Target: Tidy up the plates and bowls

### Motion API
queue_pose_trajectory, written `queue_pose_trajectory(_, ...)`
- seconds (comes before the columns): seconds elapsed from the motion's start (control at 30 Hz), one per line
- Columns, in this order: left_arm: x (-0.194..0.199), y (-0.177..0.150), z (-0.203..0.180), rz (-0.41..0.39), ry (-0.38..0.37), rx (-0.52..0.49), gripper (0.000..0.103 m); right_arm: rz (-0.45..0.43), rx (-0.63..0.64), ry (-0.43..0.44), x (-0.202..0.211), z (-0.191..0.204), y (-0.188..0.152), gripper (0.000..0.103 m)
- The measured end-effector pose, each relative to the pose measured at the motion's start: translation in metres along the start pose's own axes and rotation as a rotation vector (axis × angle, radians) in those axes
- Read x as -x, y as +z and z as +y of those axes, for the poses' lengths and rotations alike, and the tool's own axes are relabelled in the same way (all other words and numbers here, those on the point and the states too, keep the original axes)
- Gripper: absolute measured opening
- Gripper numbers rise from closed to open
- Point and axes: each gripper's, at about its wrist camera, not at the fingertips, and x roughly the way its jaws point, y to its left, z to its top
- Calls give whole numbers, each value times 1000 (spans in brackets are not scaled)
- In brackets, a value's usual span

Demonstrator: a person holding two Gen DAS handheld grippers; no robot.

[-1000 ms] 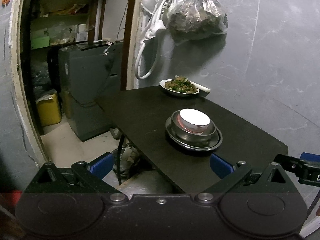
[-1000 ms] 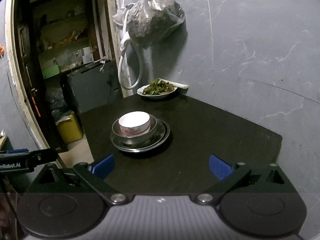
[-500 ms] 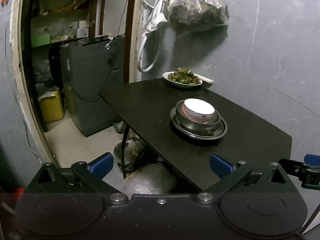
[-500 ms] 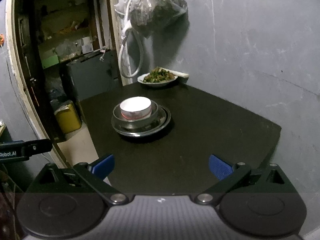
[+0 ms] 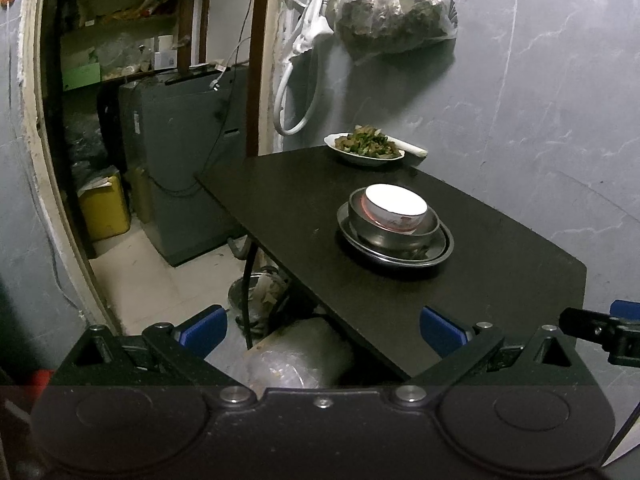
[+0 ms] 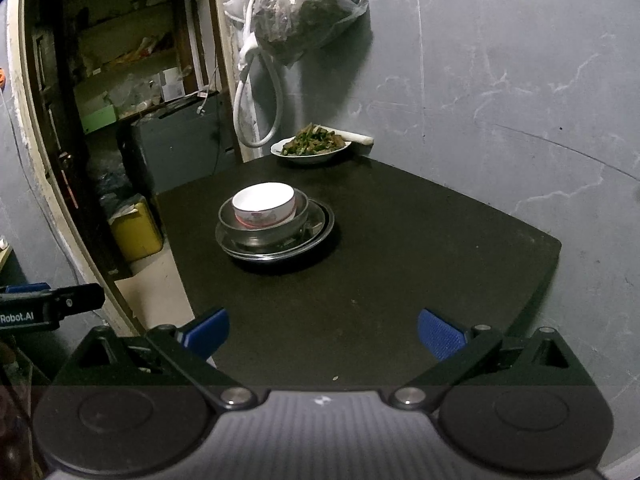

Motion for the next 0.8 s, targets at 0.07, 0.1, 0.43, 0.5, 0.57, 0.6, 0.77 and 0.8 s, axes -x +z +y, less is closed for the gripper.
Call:
queue_pose_trajectory(0.07,0,-1,-1,2,3,4,102,5,3,0,-1,-1,1,103)
queue_pose_trajectory(0.1,-1,-1,-1,4,4,6,102,7,5,1,-1,-2,2,103)
queue_pose_trajectory(0.43,-6,-3,-6,20,12,3,102,38,15,18,-8,-6,1,103)
queue_pose_trajectory(0.5,-7,-3,-6,21,15,1,102,44,15,21,-11,-7,1,103)
queue_pose_trajectory(0.57,-8,-2,-6,22,16,1,102,45,14,23,-11,-7,0,103)
queue_pose_trajectory(0.6,-9,-2,-6,24,17,0,102,44,14,24,-12,-7,0,103)
queue_pose_trajectory(0.77,-10,-3,-7,24,13,-7,102,47,14,27,-13,-8,0,103)
queue_pose_trajectory(0.8,-10,-3,-7,25,11,-9,102,46,15,27,-13,-8,0,103)
